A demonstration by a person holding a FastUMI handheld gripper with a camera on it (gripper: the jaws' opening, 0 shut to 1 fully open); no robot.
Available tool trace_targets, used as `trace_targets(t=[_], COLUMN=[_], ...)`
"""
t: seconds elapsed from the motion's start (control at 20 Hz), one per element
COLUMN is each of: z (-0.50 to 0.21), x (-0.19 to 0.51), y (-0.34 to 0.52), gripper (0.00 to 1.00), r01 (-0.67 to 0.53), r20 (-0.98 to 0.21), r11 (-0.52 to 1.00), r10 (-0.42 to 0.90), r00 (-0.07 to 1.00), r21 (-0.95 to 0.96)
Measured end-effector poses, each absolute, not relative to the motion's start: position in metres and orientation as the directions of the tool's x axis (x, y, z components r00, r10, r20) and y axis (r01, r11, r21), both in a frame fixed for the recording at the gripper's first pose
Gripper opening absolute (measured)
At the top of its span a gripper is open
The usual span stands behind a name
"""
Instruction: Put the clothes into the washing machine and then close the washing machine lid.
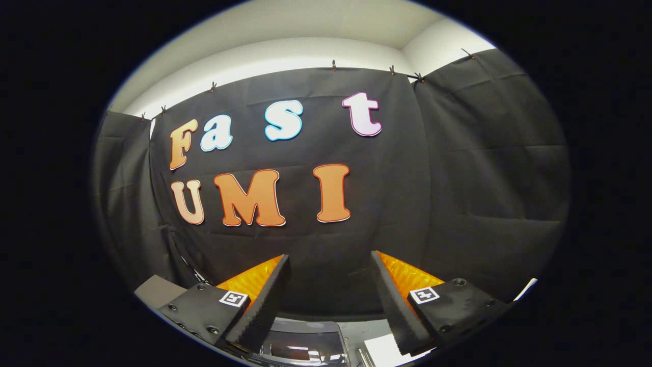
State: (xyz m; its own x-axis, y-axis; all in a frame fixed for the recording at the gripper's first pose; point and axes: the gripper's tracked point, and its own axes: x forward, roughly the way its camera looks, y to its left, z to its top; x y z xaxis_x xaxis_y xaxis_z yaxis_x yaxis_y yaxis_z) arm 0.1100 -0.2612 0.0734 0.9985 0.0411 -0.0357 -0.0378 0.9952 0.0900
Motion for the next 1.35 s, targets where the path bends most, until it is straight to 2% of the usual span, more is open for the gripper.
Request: trace_targets(t=[1.35], z=[0.091], x=[0.083], y=[-0.282], gripper=[1.0], r01=[0.025], r20=[0.007], r11=[0.996], r10=[-0.026], r00=[1.0], r21=[0.091])
